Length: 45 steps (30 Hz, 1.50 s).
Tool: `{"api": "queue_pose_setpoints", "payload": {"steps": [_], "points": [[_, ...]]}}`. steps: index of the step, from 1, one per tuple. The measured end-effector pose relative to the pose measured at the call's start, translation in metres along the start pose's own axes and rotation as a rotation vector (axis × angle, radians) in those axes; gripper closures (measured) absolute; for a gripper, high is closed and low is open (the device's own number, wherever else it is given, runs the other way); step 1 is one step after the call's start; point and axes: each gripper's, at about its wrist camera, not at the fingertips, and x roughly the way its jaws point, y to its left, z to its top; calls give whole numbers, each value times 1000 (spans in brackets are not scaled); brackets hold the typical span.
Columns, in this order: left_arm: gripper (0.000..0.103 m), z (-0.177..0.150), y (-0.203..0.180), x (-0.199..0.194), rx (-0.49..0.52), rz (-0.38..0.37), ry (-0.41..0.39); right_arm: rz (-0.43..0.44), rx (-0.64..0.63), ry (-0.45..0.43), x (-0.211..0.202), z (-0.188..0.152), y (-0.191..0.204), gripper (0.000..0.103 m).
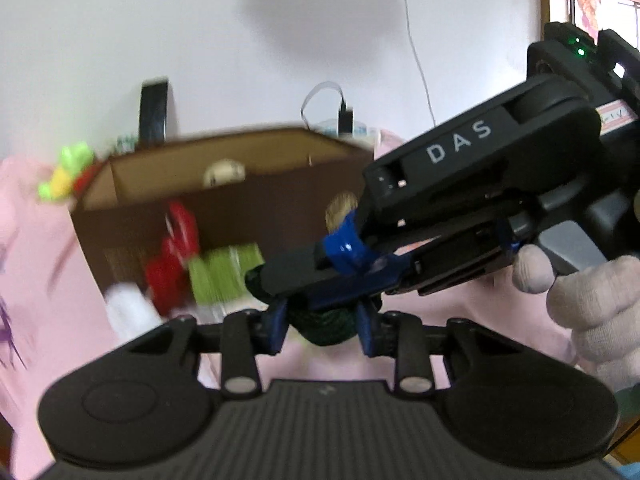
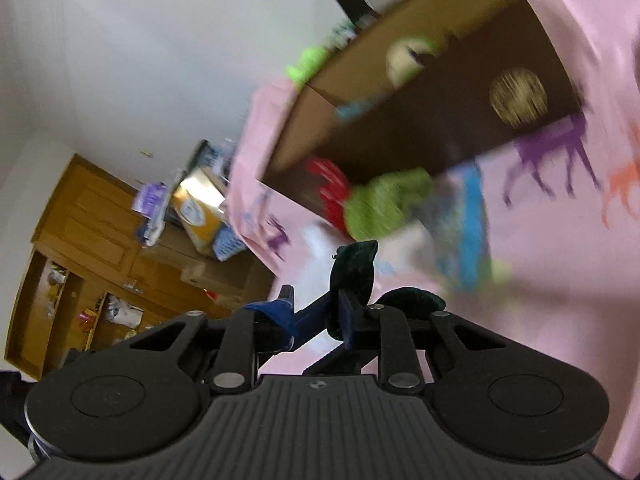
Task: Organize soft objects
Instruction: 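Lift the black strap with the right gripper and carry it into the box, then open the right gripper to drop the black strap beside the teal puff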
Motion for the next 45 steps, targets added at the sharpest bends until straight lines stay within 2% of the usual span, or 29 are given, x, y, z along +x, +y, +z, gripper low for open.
{"api": "queue_pose_setpoints", "payload": {"steps": [9,13,17,23,32,33,36,38,45], "points": [[72,79,30,-3,68,61,-114,19,-216,-92,5,63,61,98],[72,107,53,11,75,80,-112,14,-254,-115,22,95,75,98],[73,124,78,32,87,94,-65,8,-230,-110,43,119,68,98],[73,130,121,81,61,93,84,-10,-107,-48,90,147,40,98],[72,110,147,128,12,107,263,0,34,78,140,161,1,96],[71,108,148,129,14,109,274,3,48,91,144,161,-2,93],[61,105,152,137,15,120,299,9,87,119,150,163,-12,92],[44,103,154,136,11,122,292,2,95,124,150,163,-17,91],[42,103,158,137,-2,139,296,-22,105,108,142,161,-26,91]]}}
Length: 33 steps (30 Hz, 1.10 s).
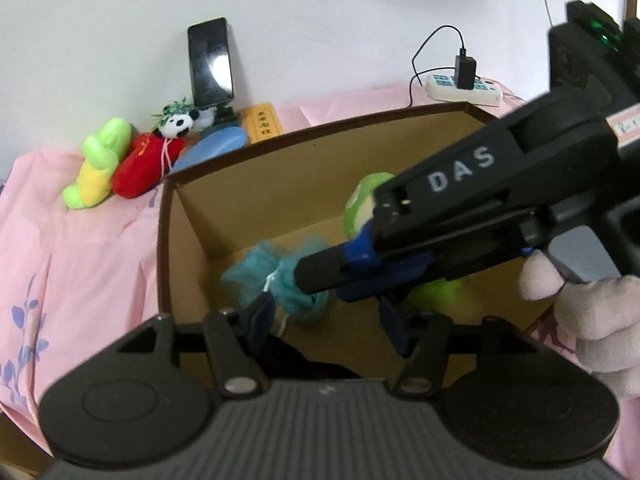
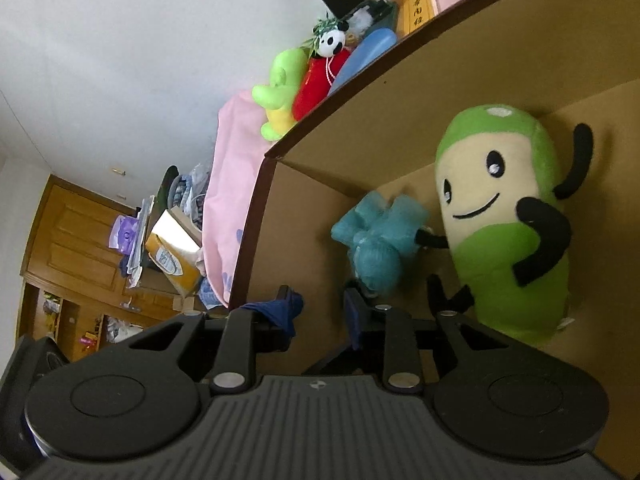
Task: Organize soft objects
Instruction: 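Open the right gripper to drop the black strap beside the teal puff, then withdraw the right gripper from the box toward the white plastic bag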
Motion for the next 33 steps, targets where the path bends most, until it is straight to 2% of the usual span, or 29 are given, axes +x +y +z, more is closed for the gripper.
{"api": "queue_pose_setpoints", "payload": {"steps": [8,15,26,33], "points": [[42,-5,-1,-31,-56,39,-43,9,-42,-78,-26,-5,8,90],[42,-10,-9,-60,-105,98,-66,-26,-106,-152,-54,-22,24,90],[39,-28,-33,-96,-119,203,-85,-101,-195,-211,-78,-69,41,89],[39,-44,-45,-109,-152,208,-81,-156,-223,-242,-88,-98,46,89]]}}
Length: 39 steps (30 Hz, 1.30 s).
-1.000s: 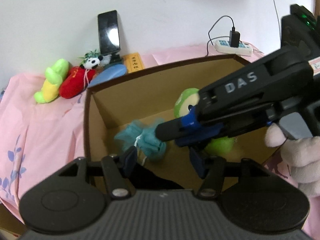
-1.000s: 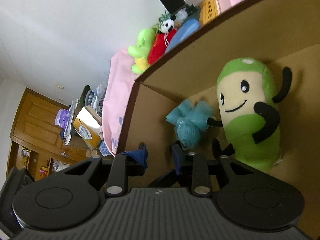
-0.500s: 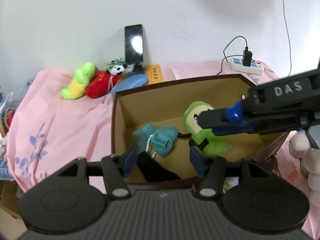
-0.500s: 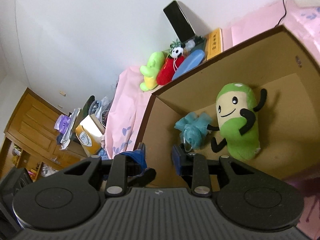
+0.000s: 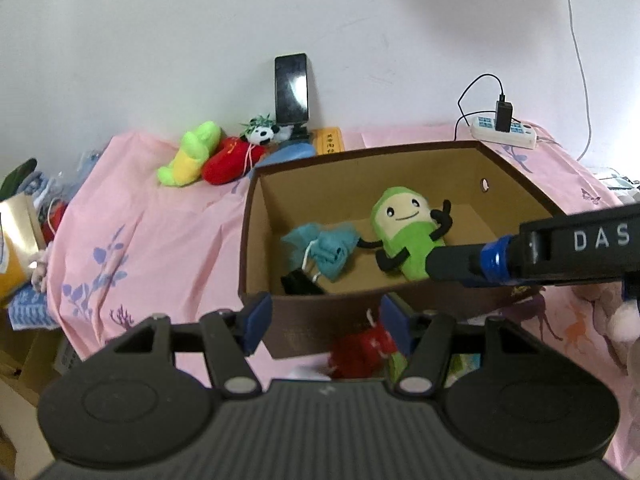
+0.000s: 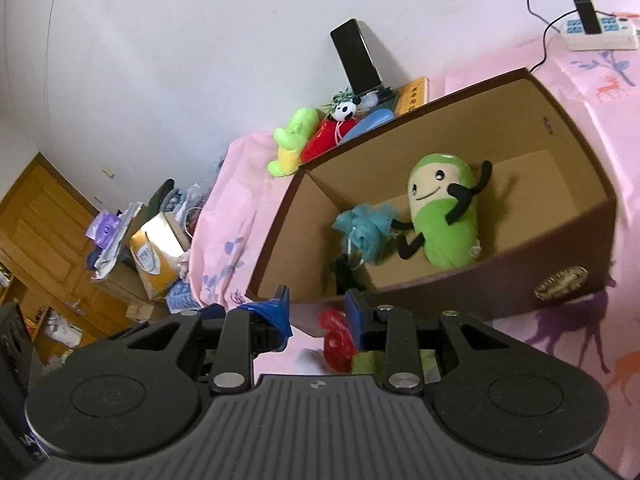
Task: Organize soft objects
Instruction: 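Withdraw the right gripper from the box toward the white plastic bag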
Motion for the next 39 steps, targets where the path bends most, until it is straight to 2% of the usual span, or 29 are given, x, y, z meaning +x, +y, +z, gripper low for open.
{"api": "queue_pose_setpoints", "payload": {"steps": [10,18,24,30,39], "points": [[38,-24,-12,-11,-1,23,0,-84,-14,-7,-13,-31,3,89],[38,-45,-14,-7,-35,26,41,-157,-43,-1,-14,-51,8,89],[38,-59,-15,-8,-51,44,70,-180,-29,33,-12,-65,4,88],[37,-68,-22,-12,-19,84,67,-184,-10,58,-9,-78,2,85],[35,-75,-19,-14,-15,88,80,-179,28,66,-8,-84,-7,85]]}}
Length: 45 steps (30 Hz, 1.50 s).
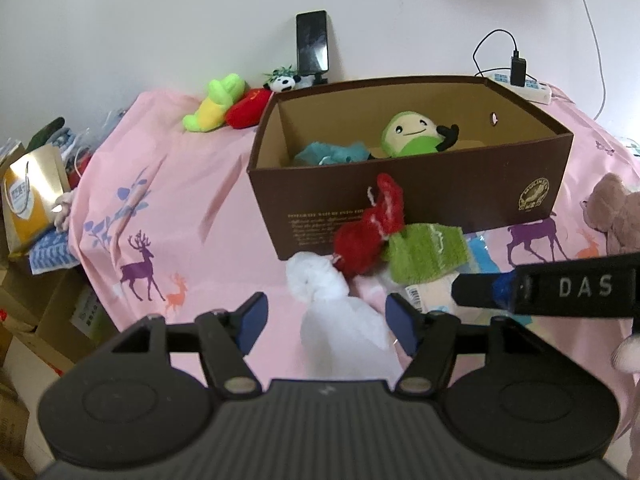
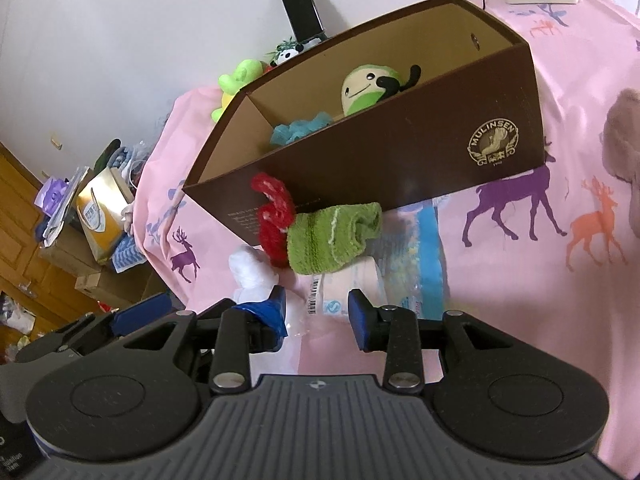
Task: Organize soft objects
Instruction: 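Withdraw the right gripper from the box toward the white plastic bag, then close the right gripper on the knotted white plastic bag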
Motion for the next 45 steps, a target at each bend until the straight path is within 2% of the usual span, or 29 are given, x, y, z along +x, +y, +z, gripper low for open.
{"api": "queue_pose_setpoints", "payload": {"steps": [4,10,12,14,22,30,31,33,35,40,45], "points": [[33,-4,5,1,-9,-6,0,14,12,8,3,-1,-2,85],[26,-23,22,-2,-73,-140,-27,66,10,30,6,-3,-2,85],[21,-32,24,-2,-78,-169,-37,88,11,40,8,-4,-2,85],[8,-40,24,-2,-76,-193,-48,107,16,52,10,-5,-3,85],[8,-44,25,10,-83,-255,-73,238,38,91,20,-5,3,85],[9,-39,36,31,-124,-263,-105,248,-41,79,44,6,23,85],[10,-39,37,34,-128,-266,-102,247,-46,83,48,7,24,85],[19,-41,40,41,-126,-274,-88,236,-54,95,57,7,25,85],[36,-42,41,49,-130,-288,-61,230,-58,108,65,6,24,85],[57,-48,48,65,-173,-335,-7,249,-47,161,79,1,22,84],[69,-54,48,64,-166,-329,-31,280,-54,170,83,-1,19,87]]}}
